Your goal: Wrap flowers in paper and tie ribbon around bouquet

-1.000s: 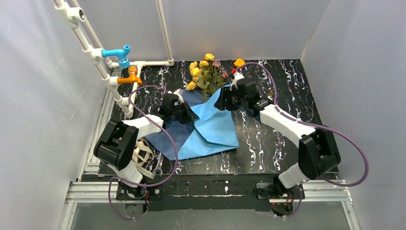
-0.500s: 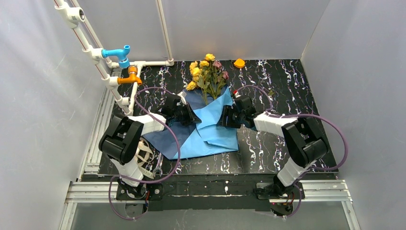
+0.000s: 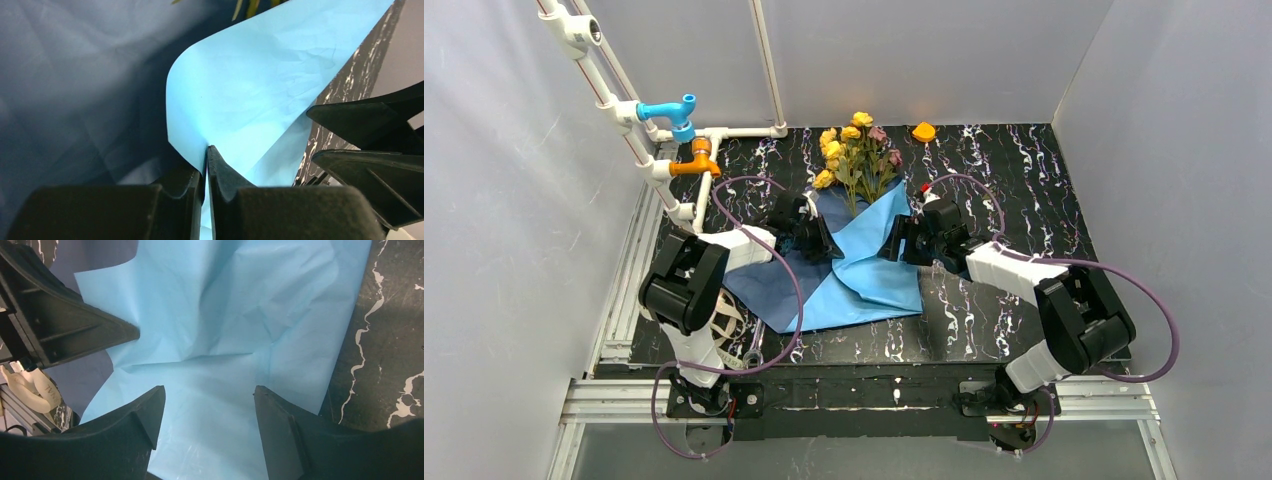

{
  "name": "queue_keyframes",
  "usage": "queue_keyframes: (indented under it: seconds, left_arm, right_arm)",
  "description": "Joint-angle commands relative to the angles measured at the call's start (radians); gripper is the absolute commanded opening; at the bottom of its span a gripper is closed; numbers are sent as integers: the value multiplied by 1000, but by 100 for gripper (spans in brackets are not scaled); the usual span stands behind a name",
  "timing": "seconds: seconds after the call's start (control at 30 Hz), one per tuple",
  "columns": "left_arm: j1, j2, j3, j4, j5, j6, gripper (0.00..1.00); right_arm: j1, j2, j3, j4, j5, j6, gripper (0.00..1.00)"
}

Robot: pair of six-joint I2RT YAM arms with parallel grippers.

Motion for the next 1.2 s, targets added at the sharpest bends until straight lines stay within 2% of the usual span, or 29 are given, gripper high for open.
queue_keyframes:
  seconds: [0.0, 0.2, 0.33, 0.43, 0.53, 0.67, 0.8, 0.97, 1.17]
  left_arm:
    - [3, -77, 58, -146, -47, 57, 9]
    - [-1, -153, 124, -339, -124, 122, 26]
    - [-71, -236, 232, -565, -331, 204, 36]
    - [-152, -281, 292, -665, -469, 222, 38]
    - [-240, -313, 316, -696, -539, 209, 38]
    - [-341, -324, 304, -662, -537, 156, 38]
    - [-447, -336, 322, -647, -621, 139, 48]
    - [-483, -339, 296, -584, -646, 136, 47]
    - [-481, -250, 205, -351, -483, 146, 21]
  right_arm:
    - [4, 43, -46, 77, 21, 16, 73]
    - [26, 78, -89, 106, 53, 59, 71]
    - [35, 84, -77, 77, 79, 70, 71]
    - [37, 87, -72, 62, 83, 78, 71]
    - [37, 81, -75, 55, 84, 82, 71]
    - [37, 75, -71, 44, 84, 80, 71]
    - [38, 80, -65, 36, 75, 82, 71]
    - [37, 79, -55, 20, 79, 81, 71]
    - [36, 60, -31, -17, 88, 77, 71]
